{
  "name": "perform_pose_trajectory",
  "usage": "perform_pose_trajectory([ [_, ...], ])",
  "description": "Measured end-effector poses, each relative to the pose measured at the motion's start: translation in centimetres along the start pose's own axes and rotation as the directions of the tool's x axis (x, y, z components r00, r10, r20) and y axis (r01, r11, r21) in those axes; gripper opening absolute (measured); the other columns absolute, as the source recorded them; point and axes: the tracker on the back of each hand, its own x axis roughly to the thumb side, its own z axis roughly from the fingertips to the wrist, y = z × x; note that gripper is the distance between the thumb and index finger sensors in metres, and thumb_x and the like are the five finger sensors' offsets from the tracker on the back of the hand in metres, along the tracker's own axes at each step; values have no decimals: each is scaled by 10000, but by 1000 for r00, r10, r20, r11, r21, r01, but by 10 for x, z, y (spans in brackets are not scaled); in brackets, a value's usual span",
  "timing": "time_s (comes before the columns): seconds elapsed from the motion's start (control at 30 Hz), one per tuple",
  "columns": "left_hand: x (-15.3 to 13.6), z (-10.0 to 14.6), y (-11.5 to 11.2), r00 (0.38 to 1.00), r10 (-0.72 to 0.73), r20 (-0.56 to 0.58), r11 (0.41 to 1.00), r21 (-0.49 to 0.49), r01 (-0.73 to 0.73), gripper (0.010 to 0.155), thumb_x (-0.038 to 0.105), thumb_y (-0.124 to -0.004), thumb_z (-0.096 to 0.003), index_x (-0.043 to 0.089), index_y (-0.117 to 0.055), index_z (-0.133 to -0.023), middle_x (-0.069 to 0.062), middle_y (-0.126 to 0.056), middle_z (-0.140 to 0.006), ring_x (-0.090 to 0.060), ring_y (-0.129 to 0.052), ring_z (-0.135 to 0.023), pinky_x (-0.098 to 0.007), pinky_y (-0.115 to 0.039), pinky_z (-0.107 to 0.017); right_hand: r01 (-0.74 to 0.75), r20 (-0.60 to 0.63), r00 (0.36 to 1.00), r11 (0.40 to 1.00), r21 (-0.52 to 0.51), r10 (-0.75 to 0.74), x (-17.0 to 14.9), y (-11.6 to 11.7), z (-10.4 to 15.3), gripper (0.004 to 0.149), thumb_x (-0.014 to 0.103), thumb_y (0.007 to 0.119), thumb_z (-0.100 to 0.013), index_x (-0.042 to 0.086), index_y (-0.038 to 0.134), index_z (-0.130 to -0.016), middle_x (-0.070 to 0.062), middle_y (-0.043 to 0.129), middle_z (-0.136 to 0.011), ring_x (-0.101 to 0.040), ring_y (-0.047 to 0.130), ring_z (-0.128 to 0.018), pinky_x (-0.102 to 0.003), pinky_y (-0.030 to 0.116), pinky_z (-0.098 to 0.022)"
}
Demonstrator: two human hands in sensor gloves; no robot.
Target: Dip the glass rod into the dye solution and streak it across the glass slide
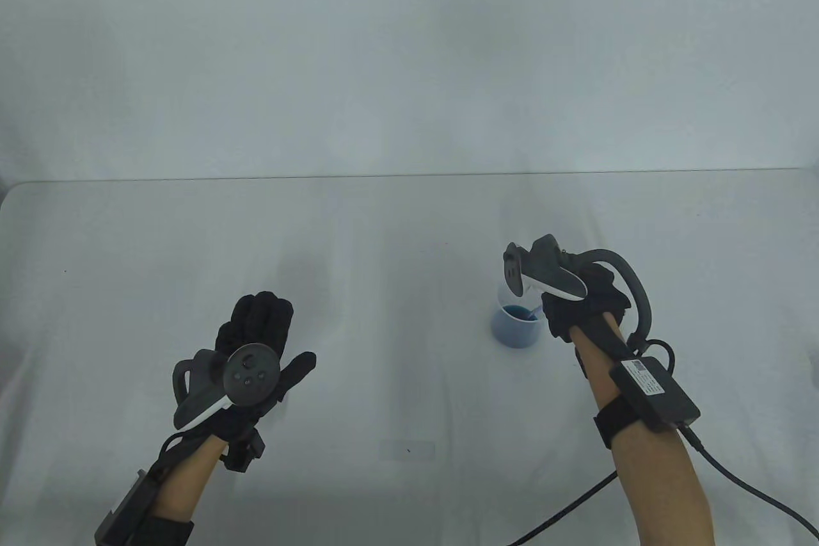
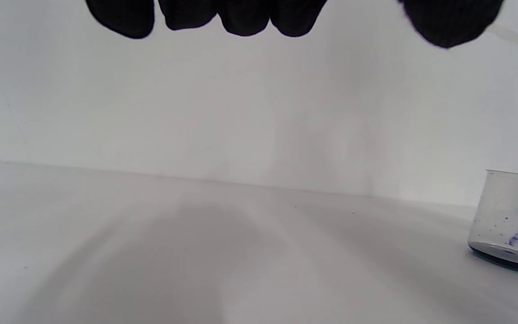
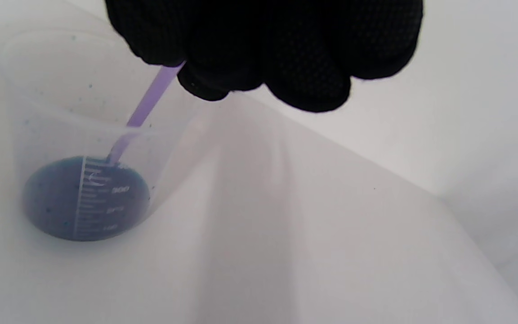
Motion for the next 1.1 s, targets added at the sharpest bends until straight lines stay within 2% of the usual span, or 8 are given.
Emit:
perform_pose_trajectory([
  [0.17, 29, -1, -8, 993, -17, 114, 998, -54, 23, 843, 611, -637, -536, 127, -371, -1173, -207, -398, -1230, -478, -504, -1123, -654, -528, -757, 52, -19, 998, 995, -80, -54, -27, -23, 23, 428, 423, 712, -525, 226, 810, -892, 36, 935, -603, -160, 965, -508, -387, 839, -466],
  [0.27, 53, -2, -21, 978, -51, 201, 991, -108, 74, 838, 607, -656, -529, 134, -387, -1166, -187, -452, -1214, -437, -580, -1092, -629, -565, -750, 88, -18, 996, 986, -144, -91, -43, -36, 43, 428, 422, 708, -528, 220, 809, -892, 37, 934, -601, -157, 965, -506, -385, 839, -464],
  [0.5, 86, -1, -60, 947, -46, 319, 969, -216, 120, 751, 568, -724, -510, 215, -489, -1130, -58, -612, -1150, -304, -743, -988, -557, -630, -740, 247, 99, 968, 937, -248, -229, -61, -51, 90, 431, 426, 697, -534, 211, 811, -889, 41, 928, -589, -150, 965, -498, -379, 843, -457],
  [0.7, 100, 4, -87, 922, -83, 378, 933, -295, 205, 739, 575, -741, -497, 216, -539, -1111, -49, -657, -1110, -287, -771, -936, -556, -631, -734, 398, 293, 899, 887, -236, -325, -42, -36, 121, 431, 430, 691, -535, 212, 808, -889, 47, 925, -585, -141, 965, -495, -372, 846, -453],
  [0.9, 104, 10, -102, 908, -99, 406, 912, -329, 247, 711, 571, -751, -494, 230, -577, -1093, -46, -662, -1097, -289, -768, -926, -561, -624, -735, 420, 417, 850, 893, -164, -323, -7, -10, 132, 431, 435, 687, -535, 219, 806, -888, 54, 924, -586, -134, 966, -495, -365, 848, -453],
  [1.1, 107, 12, -109, 906, -126, 404, 914, -307, 264, 664, 541, -758, -500, 232, -615, -1069, -39, -682, -1071, -275, -781, -897, -535, -646, -725, 378, 498, 818, 922, -88, -288, 29, 12, 134, 430, 437, 686, -535, 222, 805, -888, 57, 923, -587, -131, 967, -498, -365, 848, -456],
])
